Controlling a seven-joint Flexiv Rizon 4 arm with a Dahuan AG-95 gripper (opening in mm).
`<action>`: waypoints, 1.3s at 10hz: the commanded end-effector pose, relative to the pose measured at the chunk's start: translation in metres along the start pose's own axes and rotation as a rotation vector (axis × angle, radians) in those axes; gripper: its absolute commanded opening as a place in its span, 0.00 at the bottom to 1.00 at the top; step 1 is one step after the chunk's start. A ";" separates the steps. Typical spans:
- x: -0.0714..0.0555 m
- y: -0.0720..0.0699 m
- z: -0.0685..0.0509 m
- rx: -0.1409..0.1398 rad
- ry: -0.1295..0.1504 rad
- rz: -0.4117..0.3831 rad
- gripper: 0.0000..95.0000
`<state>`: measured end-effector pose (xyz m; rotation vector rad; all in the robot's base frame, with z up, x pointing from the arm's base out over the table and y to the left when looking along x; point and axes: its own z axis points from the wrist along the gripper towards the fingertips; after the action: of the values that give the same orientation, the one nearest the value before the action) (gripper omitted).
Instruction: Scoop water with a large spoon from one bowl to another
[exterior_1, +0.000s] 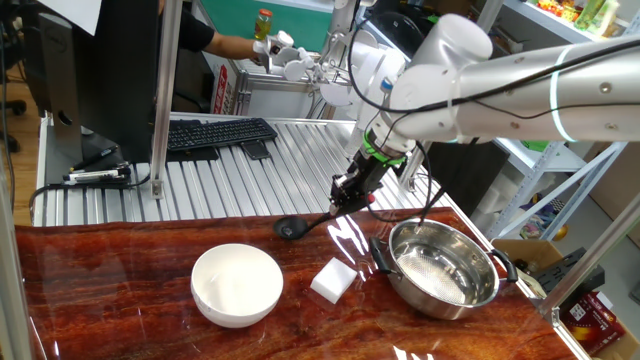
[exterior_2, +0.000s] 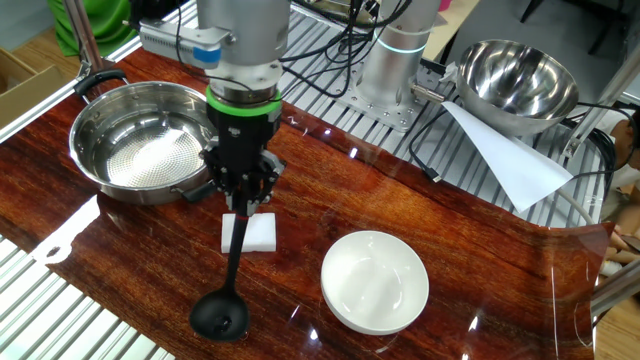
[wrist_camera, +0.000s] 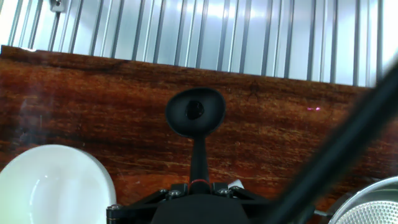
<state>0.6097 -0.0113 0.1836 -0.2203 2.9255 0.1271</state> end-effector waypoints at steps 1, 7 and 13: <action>-0.001 -0.002 0.002 -0.004 -0.003 -0.002 0.00; 0.004 -0.001 0.007 0.002 -0.013 -0.007 0.00; 0.005 0.000 0.008 0.007 -0.003 -0.007 0.00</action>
<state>0.6070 -0.0113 0.1740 -0.2289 2.9197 0.1168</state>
